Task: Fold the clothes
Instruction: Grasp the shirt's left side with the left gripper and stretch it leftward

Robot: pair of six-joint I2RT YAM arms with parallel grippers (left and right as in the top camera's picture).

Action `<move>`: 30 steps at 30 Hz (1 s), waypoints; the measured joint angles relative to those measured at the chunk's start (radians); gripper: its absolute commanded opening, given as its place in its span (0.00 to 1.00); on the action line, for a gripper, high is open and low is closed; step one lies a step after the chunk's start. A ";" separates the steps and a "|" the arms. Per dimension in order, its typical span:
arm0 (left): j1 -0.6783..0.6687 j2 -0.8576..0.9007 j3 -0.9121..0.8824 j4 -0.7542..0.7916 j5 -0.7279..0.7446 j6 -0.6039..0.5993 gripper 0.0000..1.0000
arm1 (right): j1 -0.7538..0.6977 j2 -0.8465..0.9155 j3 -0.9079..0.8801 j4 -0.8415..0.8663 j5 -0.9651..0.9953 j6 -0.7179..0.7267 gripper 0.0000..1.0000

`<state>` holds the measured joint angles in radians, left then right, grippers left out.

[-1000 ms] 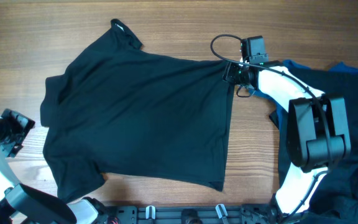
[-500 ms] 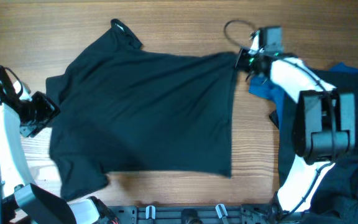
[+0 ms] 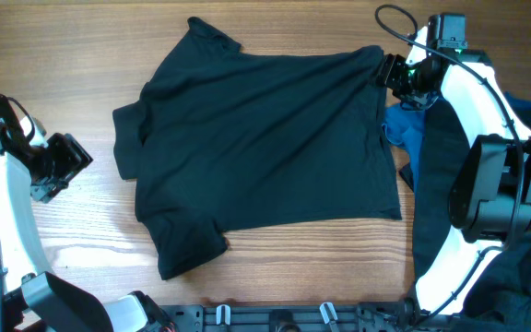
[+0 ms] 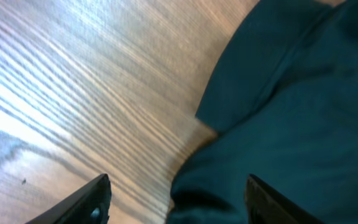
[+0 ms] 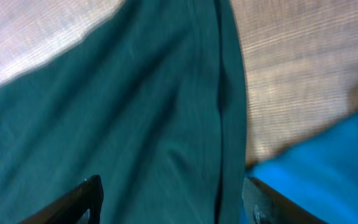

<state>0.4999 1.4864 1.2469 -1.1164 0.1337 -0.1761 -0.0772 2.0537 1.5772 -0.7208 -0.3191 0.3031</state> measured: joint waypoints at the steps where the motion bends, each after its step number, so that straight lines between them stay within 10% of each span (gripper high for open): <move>1: 0.000 0.000 0.000 -0.021 0.006 0.000 0.58 | 0.000 -0.004 0.000 -0.023 -0.002 -0.008 0.74; 8: -0.101 0.001 -0.219 0.044 0.066 0.007 0.62 | 0.011 -0.213 0.000 -0.219 -0.055 -0.041 0.77; 11: -0.198 0.002 -0.317 0.110 0.092 0.010 0.35 | 0.016 -0.251 0.000 -0.279 -0.085 -0.044 0.74; 16: -0.256 0.002 -0.346 0.457 0.034 -0.023 0.63 | 0.030 -0.249 -0.009 -0.312 -0.093 -0.053 0.74; 21: -0.256 0.035 -0.341 0.754 0.011 -0.032 0.62 | 0.122 -0.249 -0.015 -0.343 -0.092 -0.096 0.70; 30: -0.182 0.240 -0.332 0.807 0.006 -0.032 0.52 | 0.238 -0.249 -0.084 -0.334 0.021 -0.077 0.67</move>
<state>0.3176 1.7260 0.9146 -0.3096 0.1394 -0.2077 0.1604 1.8046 1.4929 -1.0546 -0.2977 0.2264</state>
